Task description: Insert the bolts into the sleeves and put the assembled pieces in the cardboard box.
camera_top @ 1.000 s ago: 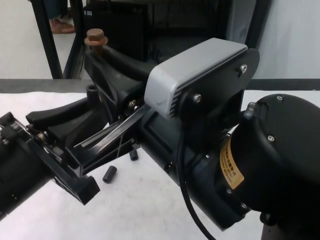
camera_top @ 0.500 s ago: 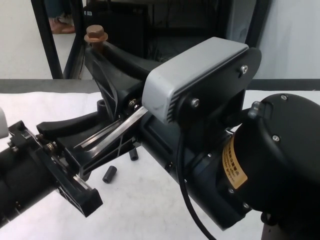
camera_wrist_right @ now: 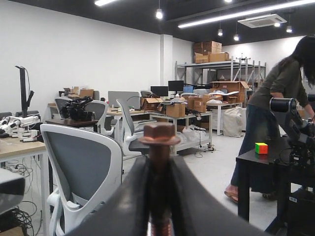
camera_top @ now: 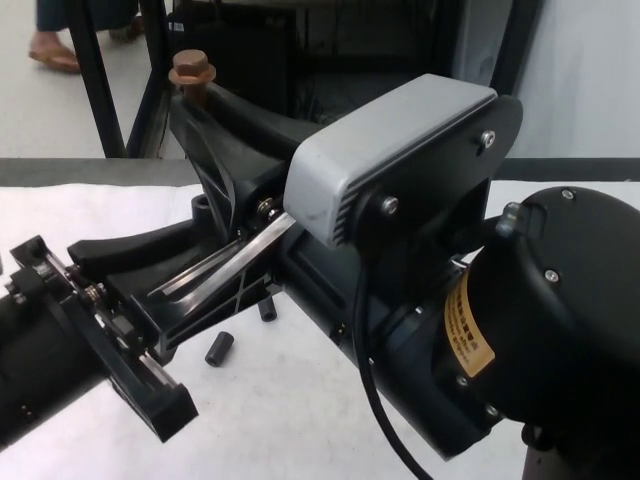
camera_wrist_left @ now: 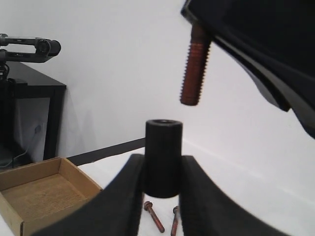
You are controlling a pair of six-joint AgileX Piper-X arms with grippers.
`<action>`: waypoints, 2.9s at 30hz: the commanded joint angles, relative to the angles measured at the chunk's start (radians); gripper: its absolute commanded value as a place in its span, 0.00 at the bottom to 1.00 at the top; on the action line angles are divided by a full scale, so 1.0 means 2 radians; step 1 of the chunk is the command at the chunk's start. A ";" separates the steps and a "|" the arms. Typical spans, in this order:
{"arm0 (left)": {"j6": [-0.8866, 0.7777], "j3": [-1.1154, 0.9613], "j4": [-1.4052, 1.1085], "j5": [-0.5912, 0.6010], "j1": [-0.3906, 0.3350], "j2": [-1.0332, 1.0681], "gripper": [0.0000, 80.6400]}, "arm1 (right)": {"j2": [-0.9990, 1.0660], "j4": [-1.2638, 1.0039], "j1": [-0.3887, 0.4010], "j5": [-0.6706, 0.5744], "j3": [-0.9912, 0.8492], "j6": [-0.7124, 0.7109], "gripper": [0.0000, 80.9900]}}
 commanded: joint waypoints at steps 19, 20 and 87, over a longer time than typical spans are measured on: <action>0.015 0.000 -0.023 0.030 0.000 -0.017 0.01 | -0.002 0.001 0.002 0.001 -0.002 -0.005 0.00; 0.015 0.000 -0.028 0.030 0.000 -0.017 0.01 | -0.002 0.003 0.004 0.001 -0.002 -0.005 0.00; 0.012 0.000 -0.029 -0.005 0.051 -0.017 0.01 | -0.002 0.052 0.029 0.038 -0.002 -0.156 0.94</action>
